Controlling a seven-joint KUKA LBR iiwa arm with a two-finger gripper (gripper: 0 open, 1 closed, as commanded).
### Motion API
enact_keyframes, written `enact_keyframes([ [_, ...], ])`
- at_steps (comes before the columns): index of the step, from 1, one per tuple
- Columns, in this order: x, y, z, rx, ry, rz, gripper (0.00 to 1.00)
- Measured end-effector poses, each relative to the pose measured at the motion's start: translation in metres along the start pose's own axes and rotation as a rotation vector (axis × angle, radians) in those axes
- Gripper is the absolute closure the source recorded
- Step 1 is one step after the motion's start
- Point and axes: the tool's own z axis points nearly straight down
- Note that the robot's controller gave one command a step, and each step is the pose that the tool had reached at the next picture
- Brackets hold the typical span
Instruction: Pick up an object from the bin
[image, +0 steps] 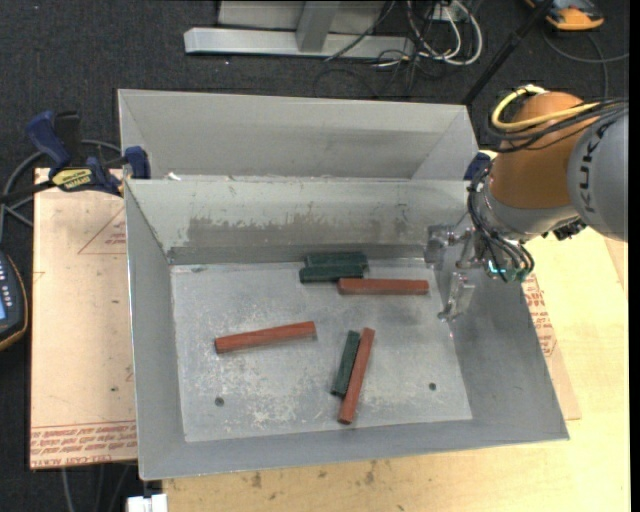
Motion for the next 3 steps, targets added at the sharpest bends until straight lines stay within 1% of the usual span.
enact_keyframes([
  [1,-0.013,0.011,0.062,-0.001,-0.004,0.095,0.0],
  [2,-0.014,0.01,0.058,0.001,-0.008,0.093,1.0],
  [3,-0.002,0.01,-0.078,0.005,-0.015,-0.376,1.0],
])
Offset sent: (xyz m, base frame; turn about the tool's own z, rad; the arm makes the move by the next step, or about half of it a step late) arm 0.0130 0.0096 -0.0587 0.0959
